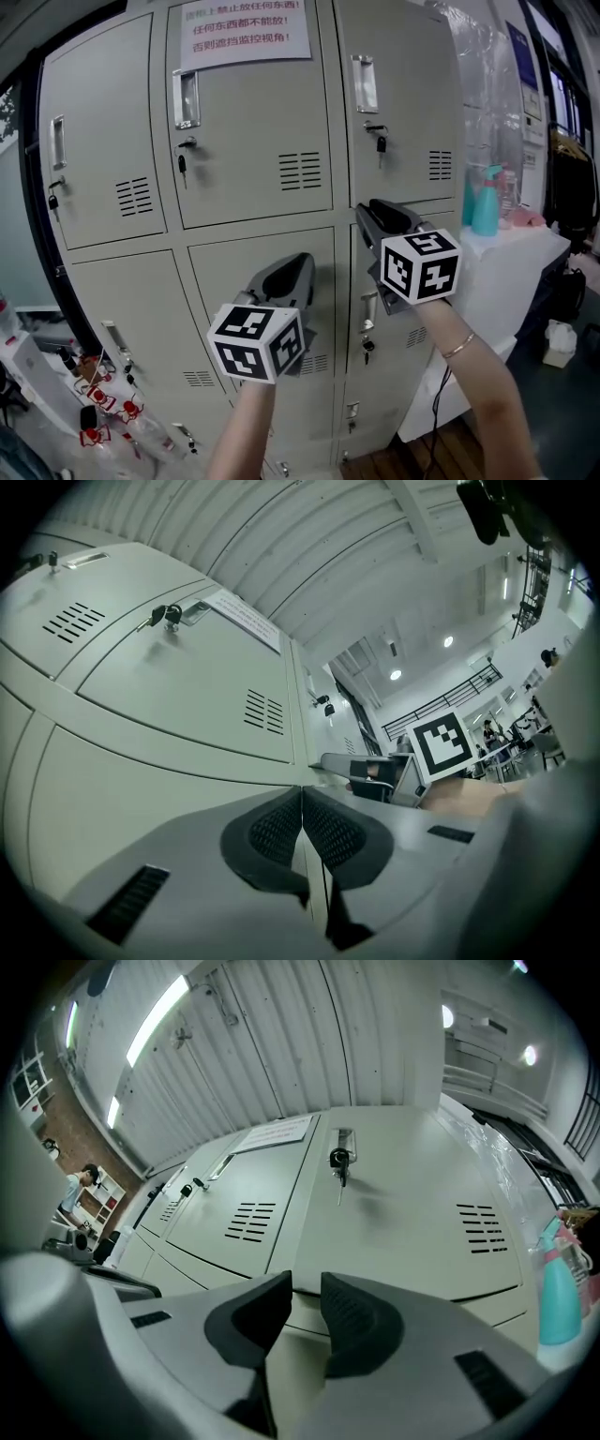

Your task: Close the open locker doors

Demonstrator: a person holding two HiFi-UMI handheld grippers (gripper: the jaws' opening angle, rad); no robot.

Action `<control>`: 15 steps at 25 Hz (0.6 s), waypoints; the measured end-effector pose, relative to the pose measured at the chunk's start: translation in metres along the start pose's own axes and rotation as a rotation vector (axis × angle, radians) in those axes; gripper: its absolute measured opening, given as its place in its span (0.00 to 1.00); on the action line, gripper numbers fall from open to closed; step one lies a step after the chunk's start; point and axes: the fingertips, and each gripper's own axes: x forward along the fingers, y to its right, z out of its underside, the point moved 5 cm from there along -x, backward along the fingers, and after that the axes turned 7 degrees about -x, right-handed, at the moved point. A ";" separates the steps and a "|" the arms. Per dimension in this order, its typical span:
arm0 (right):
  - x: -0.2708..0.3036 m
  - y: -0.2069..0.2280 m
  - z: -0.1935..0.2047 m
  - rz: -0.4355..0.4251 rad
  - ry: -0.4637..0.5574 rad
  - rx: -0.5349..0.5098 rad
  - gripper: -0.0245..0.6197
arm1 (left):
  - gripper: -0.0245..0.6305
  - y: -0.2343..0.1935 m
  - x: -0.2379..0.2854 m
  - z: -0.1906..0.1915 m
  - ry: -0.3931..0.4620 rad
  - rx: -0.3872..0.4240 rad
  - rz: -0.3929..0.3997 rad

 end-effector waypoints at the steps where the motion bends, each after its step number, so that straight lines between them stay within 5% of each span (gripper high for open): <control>1: 0.002 0.000 0.000 0.000 -0.005 -0.004 0.17 | 0.07 -0.001 0.000 0.000 0.000 0.000 -0.003; 15: 0.017 0.003 0.004 0.028 -0.047 -0.045 0.13 | 0.07 -0.008 -0.001 0.000 -0.013 0.018 -0.011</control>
